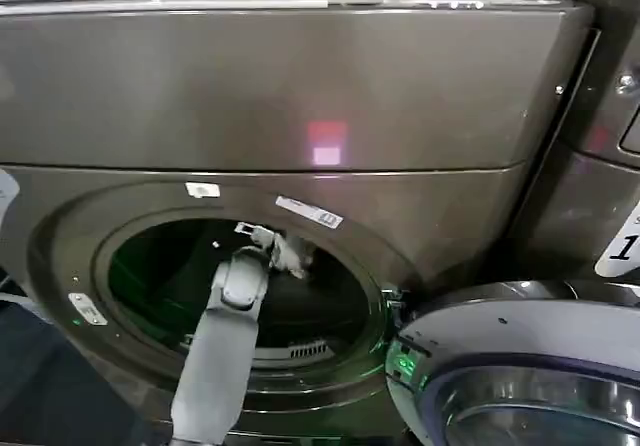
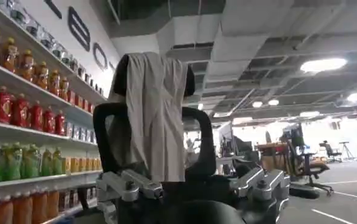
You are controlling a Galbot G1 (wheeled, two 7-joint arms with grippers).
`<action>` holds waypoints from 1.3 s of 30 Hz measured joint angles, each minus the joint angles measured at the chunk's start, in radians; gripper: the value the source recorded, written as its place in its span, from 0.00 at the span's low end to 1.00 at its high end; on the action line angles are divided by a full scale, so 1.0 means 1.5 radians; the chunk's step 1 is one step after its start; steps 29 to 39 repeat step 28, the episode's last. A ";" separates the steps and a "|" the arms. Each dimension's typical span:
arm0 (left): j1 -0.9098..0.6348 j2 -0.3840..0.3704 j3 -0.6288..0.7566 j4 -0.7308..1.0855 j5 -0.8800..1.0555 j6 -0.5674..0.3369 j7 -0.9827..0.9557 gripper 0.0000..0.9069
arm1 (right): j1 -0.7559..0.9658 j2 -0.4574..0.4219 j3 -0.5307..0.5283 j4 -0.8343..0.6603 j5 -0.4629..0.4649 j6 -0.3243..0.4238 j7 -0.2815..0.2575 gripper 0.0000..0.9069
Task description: Grasp the clothes from the dryer.
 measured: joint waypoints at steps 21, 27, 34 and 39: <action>0.007 0.001 -0.008 -0.030 -0.093 0.025 -0.086 0.00 | 0.005 0.002 0.005 0.014 -0.012 -0.019 -0.003 1.00; 0.009 0.002 -0.009 -0.030 -0.097 0.025 -0.088 0.00 | 0.005 0.003 0.009 0.019 -0.015 -0.029 -0.002 1.00; 0.009 0.002 -0.009 -0.031 -0.097 0.025 -0.088 0.00 | 0.005 0.003 0.010 0.019 -0.016 -0.030 -0.002 1.00; 0.009 0.002 -0.009 -0.031 -0.097 0.025 -0.088 0.00 | 0.005 0.003 0.010 0.019 -0.016 -0.030 -0.002 1.00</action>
